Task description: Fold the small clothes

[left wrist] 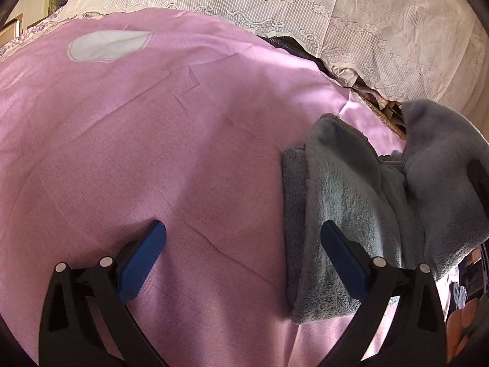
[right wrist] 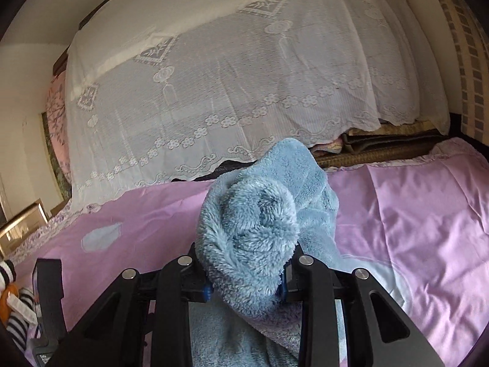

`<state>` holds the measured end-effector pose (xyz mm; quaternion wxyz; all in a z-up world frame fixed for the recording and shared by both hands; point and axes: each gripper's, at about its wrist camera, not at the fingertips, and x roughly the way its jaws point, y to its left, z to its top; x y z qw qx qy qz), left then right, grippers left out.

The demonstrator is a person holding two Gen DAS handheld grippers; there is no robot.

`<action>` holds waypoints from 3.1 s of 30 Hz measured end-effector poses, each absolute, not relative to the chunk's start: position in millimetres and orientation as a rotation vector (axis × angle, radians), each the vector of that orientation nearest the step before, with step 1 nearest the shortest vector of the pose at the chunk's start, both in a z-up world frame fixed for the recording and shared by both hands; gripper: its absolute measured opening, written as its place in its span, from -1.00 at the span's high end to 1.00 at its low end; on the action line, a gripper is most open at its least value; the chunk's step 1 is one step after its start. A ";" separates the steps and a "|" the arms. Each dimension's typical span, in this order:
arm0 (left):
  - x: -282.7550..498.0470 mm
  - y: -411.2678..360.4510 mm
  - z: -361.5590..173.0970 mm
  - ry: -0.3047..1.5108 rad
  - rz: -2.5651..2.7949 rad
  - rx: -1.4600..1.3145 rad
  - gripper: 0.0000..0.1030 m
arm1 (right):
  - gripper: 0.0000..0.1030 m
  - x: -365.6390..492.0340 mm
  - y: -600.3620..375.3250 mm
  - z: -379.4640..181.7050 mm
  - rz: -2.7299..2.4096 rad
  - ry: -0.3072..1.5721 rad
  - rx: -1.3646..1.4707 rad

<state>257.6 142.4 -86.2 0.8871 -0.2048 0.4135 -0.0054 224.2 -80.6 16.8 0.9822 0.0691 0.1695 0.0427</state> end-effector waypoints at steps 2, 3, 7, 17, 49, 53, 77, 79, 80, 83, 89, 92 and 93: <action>257.5 144.6 -86.7 0.862 -0.007 -0.431 -0.91 | 0.40 222.1 -60.4 12.8 0.103 0.341 0.052; 258.2 145.2 -86.6 0.861 -0.004 -0.431 -0.91 | 0.40 220.5 -53.6 10.7 0.110 0.339 0.023; 255.3 150.4 -83.4 0.846 0.027 -0.423 -0.91 | 0.40 213.4 -24.3 2.5 0.148 0.341 -0.084; 246.9 198.7 -73.6 0.794 0.187 -0.478 -0.91 | 0.40 218.4 7.8 -25.0 0.210 0.436 -0.235; 246.0 198.8 -70.5 0.770 0.057 -0.588 -0.91 | -0.28 177.9 -31.4 22.5 0.372 0.359 -0.190; 242.6 179.1 -55.0 0.714 0.023 -0.512 -0.91 | -0.28 202.9 -49.8 8.3 0.222 0.418 -0.139; 249.9 130.6 -58.8 0.726 -0.137 -0.418 -0.91 | -0.32 204.9 -61.5 -44.4 0.216 0.571 -0.195; 247.8 120.1 -50.3 0.691 -0.167 -0.384 -0.91 | -0.33 202.3 -57.8 -43.1 0.216 0.564 -0.206; 246.8 115.2 -48.6 0.684 -0.193 -0.372 -0.91 | -0.33 200.6 -55.7 -42.5 0.221 0.559 -0.211; 248.8 106.6 -51.2 0.707 -0.250 -0.382 -0.91 | -0.33 197.9 -49.4 -43.0 0.226 0.548 -0.244; 252.9 106.5 -58.4 0.741 -0.197 -0.341 -0.92 | -0.33 199.5 -51.4 -44.2 0.246 0.551 -0.229; 266.5 112.6 -80.2 0.830 -0.214 -0.391 -0.92 | -0.34 198.6 -48.7 -45.3 0.259 0.551 -0.246; 270.4 118.9 -86.7 0.857 -0.227 -0.436 -0.92 | -0.35 198.2 -48.0 -45.0 0.269 0.550 -0.254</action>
